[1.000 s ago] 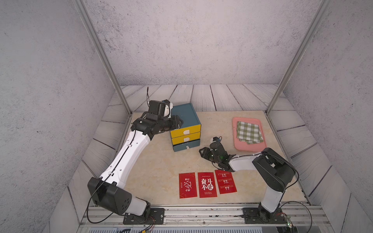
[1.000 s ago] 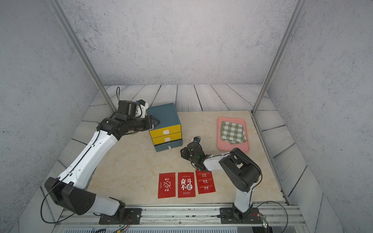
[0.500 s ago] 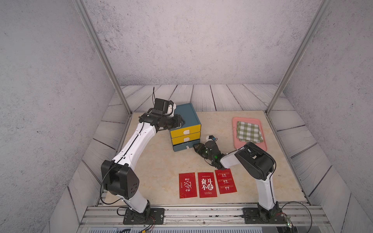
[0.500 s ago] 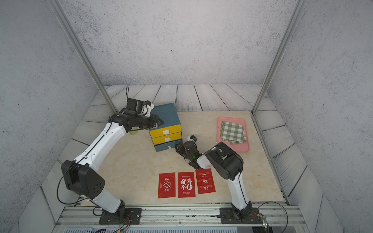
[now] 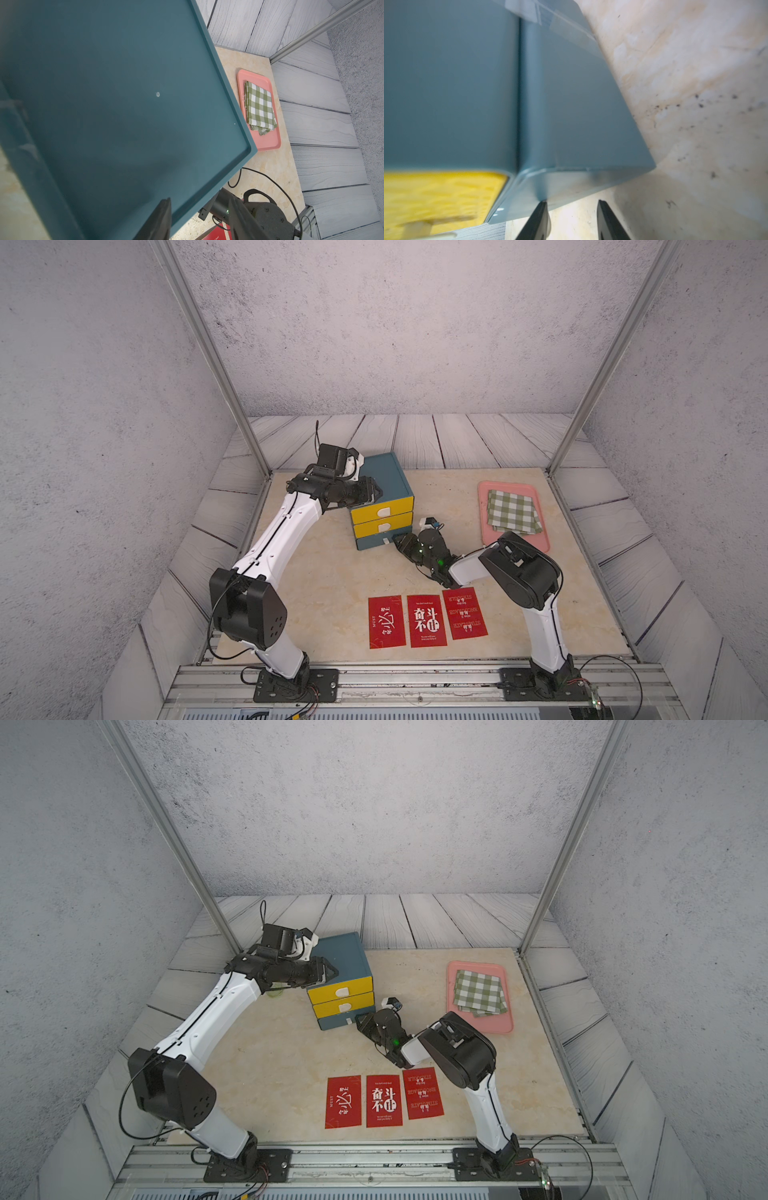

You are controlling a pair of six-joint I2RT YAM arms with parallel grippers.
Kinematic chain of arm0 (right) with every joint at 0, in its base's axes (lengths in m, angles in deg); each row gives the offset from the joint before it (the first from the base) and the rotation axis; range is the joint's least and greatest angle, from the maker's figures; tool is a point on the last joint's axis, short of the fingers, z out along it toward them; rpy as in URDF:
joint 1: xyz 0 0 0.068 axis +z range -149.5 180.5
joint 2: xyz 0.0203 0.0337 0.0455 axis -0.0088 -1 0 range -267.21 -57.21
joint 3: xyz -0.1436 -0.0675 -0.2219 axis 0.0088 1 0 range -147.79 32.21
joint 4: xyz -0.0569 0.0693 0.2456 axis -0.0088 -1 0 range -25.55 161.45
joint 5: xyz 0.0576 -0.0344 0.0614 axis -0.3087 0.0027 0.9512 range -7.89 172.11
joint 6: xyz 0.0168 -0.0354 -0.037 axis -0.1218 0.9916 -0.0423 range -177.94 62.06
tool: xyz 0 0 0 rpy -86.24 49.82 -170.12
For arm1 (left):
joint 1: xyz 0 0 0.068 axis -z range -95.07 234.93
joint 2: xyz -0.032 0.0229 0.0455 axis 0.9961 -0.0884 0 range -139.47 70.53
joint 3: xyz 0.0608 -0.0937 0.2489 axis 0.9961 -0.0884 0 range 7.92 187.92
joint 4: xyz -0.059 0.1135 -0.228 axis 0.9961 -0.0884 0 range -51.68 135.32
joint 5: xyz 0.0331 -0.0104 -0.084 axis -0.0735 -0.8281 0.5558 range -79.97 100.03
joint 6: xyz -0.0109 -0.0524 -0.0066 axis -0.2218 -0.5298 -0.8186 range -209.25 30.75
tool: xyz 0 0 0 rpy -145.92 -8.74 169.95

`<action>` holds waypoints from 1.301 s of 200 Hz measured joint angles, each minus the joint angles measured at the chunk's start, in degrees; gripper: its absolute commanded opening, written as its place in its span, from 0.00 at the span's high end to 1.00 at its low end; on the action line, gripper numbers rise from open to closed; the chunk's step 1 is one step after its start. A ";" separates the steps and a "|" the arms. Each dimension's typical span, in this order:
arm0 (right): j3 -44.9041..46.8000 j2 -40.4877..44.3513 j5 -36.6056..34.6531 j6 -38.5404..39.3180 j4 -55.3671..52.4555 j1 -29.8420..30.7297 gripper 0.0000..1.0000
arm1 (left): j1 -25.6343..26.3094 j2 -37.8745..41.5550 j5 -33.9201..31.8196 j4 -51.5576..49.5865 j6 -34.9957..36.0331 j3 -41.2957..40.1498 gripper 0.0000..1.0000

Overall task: Take the postcards out of the drawer
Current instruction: Adjust the drawer in the storage box, then reset both arms

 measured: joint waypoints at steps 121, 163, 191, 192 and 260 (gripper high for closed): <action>11.78 46.10 -5.99 23.89 -31.63 -3.56 0.34 | -12.74 31.19 -12.44 20.13 0.52 -34.16 0.04; 12.90 58.23 -2.49 35.93 -46.66 -23.08 0.10 | -15.61 35.30 -20.85 26.32 4.46 -48.78 0.04; 13.11 59.87 1.57 44.48 -52.43 -33.00 0.01 | -15.63 36.24 -29.27 35.71 6.78 -58.80 0.04; 13.14 59.82 1.57 44.98 -52.59 -33.38 0.01 | -15.63 36.24 -29.53 36.04 6.88 -59.12 0.04; 30.86 56.46 -6.75 60.96 -35.41 -38.82 0.01 | -15.93 25.59 -39.58 59.06 16.98 -69.64 0.04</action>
